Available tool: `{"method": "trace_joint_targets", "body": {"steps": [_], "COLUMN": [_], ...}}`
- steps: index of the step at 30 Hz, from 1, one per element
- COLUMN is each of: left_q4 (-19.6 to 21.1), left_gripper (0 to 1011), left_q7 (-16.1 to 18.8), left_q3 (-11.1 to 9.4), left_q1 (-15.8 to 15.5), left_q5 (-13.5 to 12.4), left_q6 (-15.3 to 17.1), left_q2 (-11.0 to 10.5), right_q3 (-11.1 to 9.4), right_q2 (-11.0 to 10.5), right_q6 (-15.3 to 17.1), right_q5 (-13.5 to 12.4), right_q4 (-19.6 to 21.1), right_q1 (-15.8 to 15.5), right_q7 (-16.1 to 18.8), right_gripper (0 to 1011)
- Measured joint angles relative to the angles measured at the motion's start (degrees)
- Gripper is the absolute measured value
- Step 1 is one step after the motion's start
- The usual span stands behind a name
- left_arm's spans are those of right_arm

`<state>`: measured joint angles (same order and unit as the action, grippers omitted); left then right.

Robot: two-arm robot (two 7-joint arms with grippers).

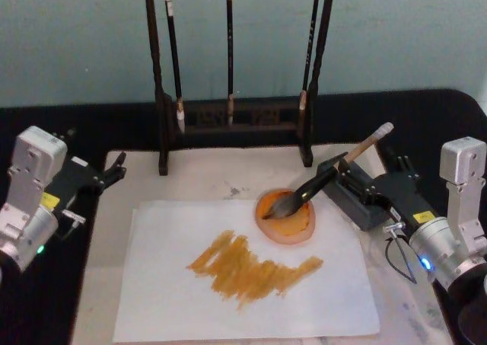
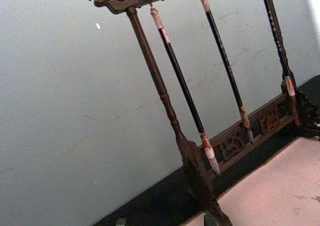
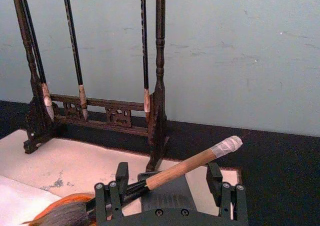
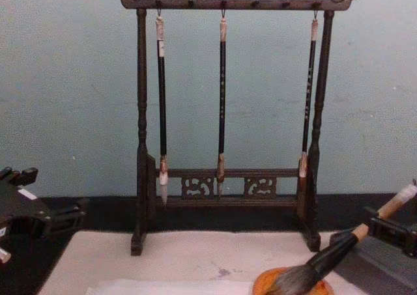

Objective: Pick up the brush from the inkstone, write on the paper, then place the brush back to its original position.

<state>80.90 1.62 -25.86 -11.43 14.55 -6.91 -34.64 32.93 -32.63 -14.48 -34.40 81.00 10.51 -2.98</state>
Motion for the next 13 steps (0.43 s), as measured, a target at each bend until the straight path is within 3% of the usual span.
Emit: {"method": "trace_joint_targets", "body": {"steps": [13], "left_q4": [0.0], "left_gripper": [1010], "left_q7": [0.0], "left_q3": [0.0], "left_q1": [0.0], "left_q5": [0.0], "left_q6": [0.0], "left_q2": [0.0], "right_q3": [0.0], "right_q2": [0.0], "right_q6": [0.0], "right_q5": [0.0], "right_q4": [0.0], "right_q1": [0.0], "right_q7": [0.0], "right_gripper": [1000]}}
